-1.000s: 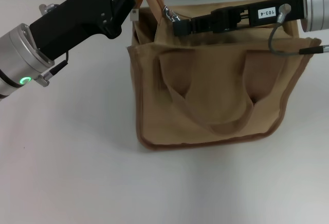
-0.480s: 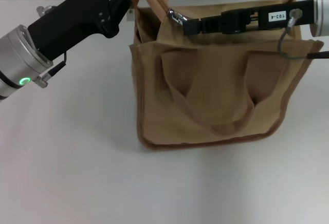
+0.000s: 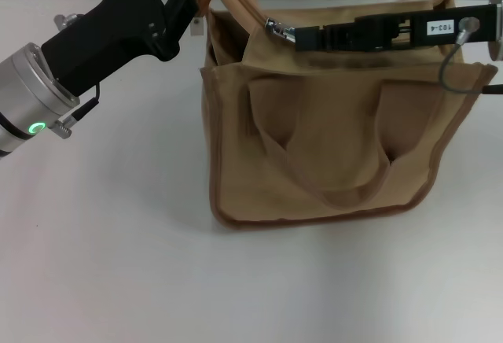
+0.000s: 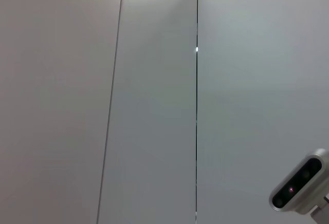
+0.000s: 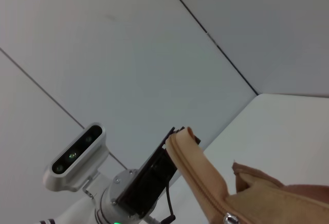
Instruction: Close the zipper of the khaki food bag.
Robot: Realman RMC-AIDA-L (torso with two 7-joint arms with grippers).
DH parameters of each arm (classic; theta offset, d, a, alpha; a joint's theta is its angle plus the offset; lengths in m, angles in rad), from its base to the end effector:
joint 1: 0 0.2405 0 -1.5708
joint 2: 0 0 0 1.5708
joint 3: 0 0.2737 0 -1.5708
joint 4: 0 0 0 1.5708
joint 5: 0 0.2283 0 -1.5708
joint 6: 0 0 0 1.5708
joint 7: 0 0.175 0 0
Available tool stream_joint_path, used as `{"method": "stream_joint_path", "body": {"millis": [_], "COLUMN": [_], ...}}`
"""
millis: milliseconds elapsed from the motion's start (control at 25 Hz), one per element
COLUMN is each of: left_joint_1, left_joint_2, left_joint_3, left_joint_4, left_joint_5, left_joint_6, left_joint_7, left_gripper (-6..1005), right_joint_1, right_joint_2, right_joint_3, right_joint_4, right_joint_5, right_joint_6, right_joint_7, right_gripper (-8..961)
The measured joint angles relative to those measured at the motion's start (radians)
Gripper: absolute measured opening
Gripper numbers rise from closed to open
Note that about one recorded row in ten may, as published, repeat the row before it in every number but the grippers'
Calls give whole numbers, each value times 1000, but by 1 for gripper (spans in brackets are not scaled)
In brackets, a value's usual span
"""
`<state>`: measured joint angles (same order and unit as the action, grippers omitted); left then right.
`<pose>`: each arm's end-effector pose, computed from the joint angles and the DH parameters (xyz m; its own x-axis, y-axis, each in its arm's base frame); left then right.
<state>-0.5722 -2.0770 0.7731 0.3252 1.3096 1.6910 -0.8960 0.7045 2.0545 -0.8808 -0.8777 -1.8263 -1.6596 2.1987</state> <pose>-0.2129 0.3704 -0.0149 0.4637 -0.1180 0.8781 0.3675 -0.8762 -0.3118 0.1464 0.4026 -0.0045 0.5801 -0.6734 -0.4583 -0.6387 -0.7252 0.2571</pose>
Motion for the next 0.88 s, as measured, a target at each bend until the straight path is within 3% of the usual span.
{"method": "stream_joint_path", "body": {"millis": [880], "left_joint_1": [8], "left_joint_2": [0], "left_joint_3": [-2], "left_joint_4": [-2], "left_joint_5": [-12], "left_joint_6": [-27], "left_joint_7": [-7], "left_gripper": [112], "right_joint_1": [-66], "right_joint_2": [-12], "right_joint_3": [84], "right_joint_4": [11], "right_joint_5": [7], "right_joint_6": [-41], "right_joint_7": [-48], "right_gripper": [16]}}
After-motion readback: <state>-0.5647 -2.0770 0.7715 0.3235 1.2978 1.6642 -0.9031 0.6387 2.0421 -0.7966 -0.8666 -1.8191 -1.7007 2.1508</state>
